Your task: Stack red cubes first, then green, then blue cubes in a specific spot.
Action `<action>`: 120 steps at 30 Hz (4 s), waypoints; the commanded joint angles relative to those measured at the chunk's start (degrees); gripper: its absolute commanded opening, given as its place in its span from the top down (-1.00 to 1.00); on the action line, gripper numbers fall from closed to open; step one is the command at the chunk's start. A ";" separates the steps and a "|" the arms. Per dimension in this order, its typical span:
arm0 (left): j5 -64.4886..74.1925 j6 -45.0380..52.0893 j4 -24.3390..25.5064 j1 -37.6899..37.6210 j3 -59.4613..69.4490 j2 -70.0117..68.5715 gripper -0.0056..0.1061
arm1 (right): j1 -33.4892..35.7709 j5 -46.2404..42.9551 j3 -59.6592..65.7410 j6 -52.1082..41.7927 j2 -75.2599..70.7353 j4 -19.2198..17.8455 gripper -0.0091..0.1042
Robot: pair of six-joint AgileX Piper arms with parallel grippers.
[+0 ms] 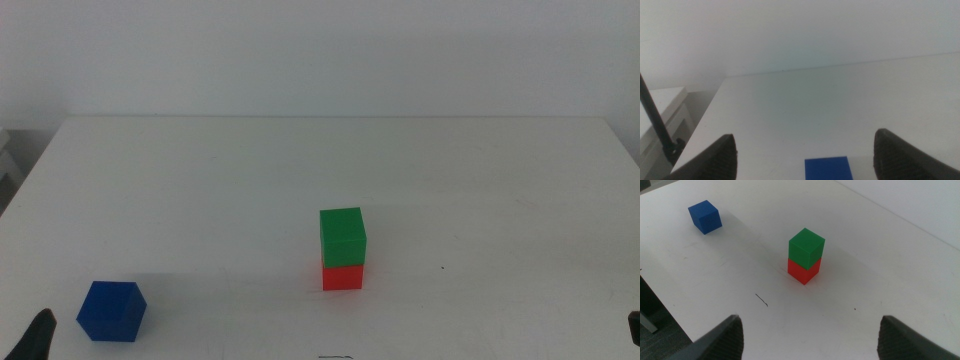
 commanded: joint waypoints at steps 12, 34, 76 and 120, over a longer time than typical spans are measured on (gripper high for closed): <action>44.42 0.26 -1.32 5.70 -41.33 33.64 -0.78 | -0.40 -4.01 -1.14 -0.66 0.32 -0.43 -0.82; 49.88 8.30 -11.42 4.59 -54.91 75.45 -0.78 | -0.40 -4.01 -1.14 -0.66 0.32 -0.43 -0.82; 49.93 -10.91 -3.92 -7.78 -68.88 84.85 0.93 | -0.40 -4.01 -1.14 -0.66 0.32 -0.43 -0.82; 66.01 -44.08 -0.25 -38.94 -107.73 112.06 0.93 | -0.40 -3.95 -1.14 -0.66 0.32 -0.43 -0.82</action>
